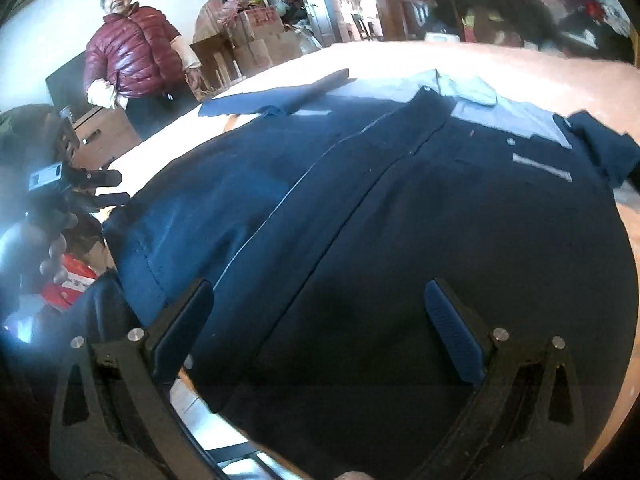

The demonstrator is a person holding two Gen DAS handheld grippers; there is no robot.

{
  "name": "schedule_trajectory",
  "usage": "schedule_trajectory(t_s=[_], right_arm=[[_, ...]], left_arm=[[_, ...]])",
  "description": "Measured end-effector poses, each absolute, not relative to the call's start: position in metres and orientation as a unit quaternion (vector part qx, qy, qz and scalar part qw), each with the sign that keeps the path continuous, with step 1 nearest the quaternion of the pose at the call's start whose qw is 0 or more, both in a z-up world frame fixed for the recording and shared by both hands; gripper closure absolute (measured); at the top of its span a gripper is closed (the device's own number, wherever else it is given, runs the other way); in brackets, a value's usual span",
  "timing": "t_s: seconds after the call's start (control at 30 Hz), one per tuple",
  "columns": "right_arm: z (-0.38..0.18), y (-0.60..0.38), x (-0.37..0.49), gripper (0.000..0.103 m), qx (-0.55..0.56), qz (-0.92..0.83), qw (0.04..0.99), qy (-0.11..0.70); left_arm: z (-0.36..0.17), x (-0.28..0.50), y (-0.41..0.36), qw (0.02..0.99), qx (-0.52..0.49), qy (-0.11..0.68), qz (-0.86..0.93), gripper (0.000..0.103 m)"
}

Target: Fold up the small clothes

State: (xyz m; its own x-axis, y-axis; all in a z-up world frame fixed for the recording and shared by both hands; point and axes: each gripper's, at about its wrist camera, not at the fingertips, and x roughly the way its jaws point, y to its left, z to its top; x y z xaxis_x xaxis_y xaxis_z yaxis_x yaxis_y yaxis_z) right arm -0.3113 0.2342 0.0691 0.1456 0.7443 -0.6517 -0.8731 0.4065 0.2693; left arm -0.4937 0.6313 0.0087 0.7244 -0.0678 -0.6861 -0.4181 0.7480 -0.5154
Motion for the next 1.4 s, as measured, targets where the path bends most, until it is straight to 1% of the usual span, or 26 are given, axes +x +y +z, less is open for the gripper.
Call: schedule_trajectory(t_s=[0.1, 0.13, 0.17, 0.2, 0.23, 0.27, 0.3, 0.33, 0.37, 0.4, 0.43, 0.5, 0.57, 0.63, 0.67, 0.7, 0.73, 0.8, 0.83, 0.9, 1.03, 1.1, 1.17, 1.27, 1.4], right_arm=[[0.087, 0.225, -0.306, 0.0, -0.077, 0.523, 0.761, 0.376], [0.102, 0.22, -0.296, 0.0, -0.056, 0.517, 0.768, 0.373], [0.122, 0.213, -0.285, 0.0, -0.041, 0.496, 0.789, 0.36], [0.145, 0.208, -0.278, 0.0, -0.062, 0.444, 0.832, 0.326], [0.166, 0.206, -0.279, 0.0, -0.099, 0.392, 0.872, 0.276], [0.193, 0.204, -0.287, 0.0, -0.173, 0.301, 0.922, 0.173], [0.206, 0.202, -0.293, 0.0, -0.209, 0.256, 0.938, 0.11], [0.221, 0.199, -0.303, 0.0, -0.257, 0.189, 0.948, -0.003], [0.229, 0.196, -0.307, 0.0, -0.277, 0.146, 0.947, -0.073], [0.236, 0.193, -0.306, 0.0, -0.295, 0.111, 0.94, -0.129], [0.245, 0.192, -0.294, 0.0, -0.325, 0.098, 0.929, -0.144], [0.255, 0.192, -0.271, 0.0, -0.36, 0.086, 0.921, -0.118], [0.263, 0.181, -0.247, 0.0, -0.362, 0.078, 0.924, -0.091], [0.276, 0.16, -0.202, 0.0, -0.277, 0.147, 0.949, 0.042], [0.277, 0.152, -0.177, 0.0, -0.215, 0.193, 0.95, 0.122], [0.274, 0.148, -0.159, 0.0, -0.169, 0.222, 0.943, 0.181], [0.262, 0.142, -0.126, 0.0, -0.097, 0.26, 0.919, 0.279], [0.238, 0.136, -0.089, 0.0, -0.008, 0.28, 0.877, 0.391], [0.225, 0.134, -0.077, 0.0, 0.019, 0.279, 0.859, 0.428], [0.214, 0.133, -0.072, 0.0, 0.034, 0.277, 0.852, 0.443], [0.216, 0.124, -0.086, 0.0, 0.028, 0.292, 0.85, 0.437], [0.213, 0.123, -0.094, 0.0, 0.017, 0.294, 0.856, 0.424], [0.218, 0.117, -0.107, 0.0, 0.01, 0.302, 0.864, 0.403], [0.233, 0.112, -0.12, 0.0, 0.002, 0.315, 0.874, 0.37], [0.272, 0.117, -0.134, 0.0, -0.009, 0.335, 0.885, 0.324]], left_arm=[[0.035, -0.488, 0.603, 0.89, -0.287, 0.349, 0.065, 0.006], [0.05, -0.481, 0.592, 0.902, -0.259, 0.342, 0.053, 0.0], [0.063, -0.479, 0.587, 0.91, -0.243, 0.333, 0.043, 0.0], [0.075, -0.472, 0.582, 0.919, -0.226, 0.323, 0.031, 0.0], [0.089, -0.466, 0.576, 0.926, -0.211, 0.313, 0.021, 0.0], [0.1, -0.45, 0.568, 0.933, -0.19, 0.304, 0.016, 0.0], [0.111, -0.437, 0.556, 0.941, -0.165, 0.294, 0.019, 0.0], [0.122, -0.422, 0.547, 0.947, -0.146, 0.286, 0.023, 0.0], [0.13, -0.408, 0.537, 0.951, -0.138, 0.276, 0.02, 0.0], [0.139, -0.399, 0.533, 0.954, -0.144, 0.264, 0.013, 0.0], [0.147, -0.39, 0.53, 0.955, -0.156, 0.253, 0.008, 0.0], [0.164, -0.37, 0.522, 0.959, -0.171, 0.227, 0.006, 0.0], [0.174, -0.353, 0.508, 0.963, -0.16, 0.215, 0.007, 0.0], [0.177, -0.329, 0.505, 0.963, -0.163, 0.217, 0.008, 0.0], [0.175, -0.313, 0.511, 0.955, -0.179, 0.236, 0.018, 0.0], [0.171, -0.294, 0.519, 0.943, -0.201, 0.263, 0.04, 0.0], [0.163, -0.271, 0.53, 0.925, -0.229, 0.298, 0.054, 0.0], [0.144, -0.233, 0.544, 0.892, -0.268, 0.359, 0.066, 0.0], [0.135, -0.217, 0.548, 0.877, -0.266, 0.39, 0.087, 0.0], [0.126, -0.205, 0.548, 0.872, -0.255, 0.406, 0.097, 0.0], [0.14, -0.207, 0.534, 0.884, -0.253, 0.384, 0.083, 0.0], [0.162, -0.214, 0.515, 0.909, -0.206, 0.353, 0.087, 0.0], [0.189, -0.229, 0.491, 0.937, -0.155, 0.299, 0.089, 0.0], [0.233, -0.234, 0.463, 0.959, -0.126, 0.253, 0.032, 0.0], [0.317, -0.233, 0.432, 0.962, -0.122, 0.222, -0.103, 0.0]])
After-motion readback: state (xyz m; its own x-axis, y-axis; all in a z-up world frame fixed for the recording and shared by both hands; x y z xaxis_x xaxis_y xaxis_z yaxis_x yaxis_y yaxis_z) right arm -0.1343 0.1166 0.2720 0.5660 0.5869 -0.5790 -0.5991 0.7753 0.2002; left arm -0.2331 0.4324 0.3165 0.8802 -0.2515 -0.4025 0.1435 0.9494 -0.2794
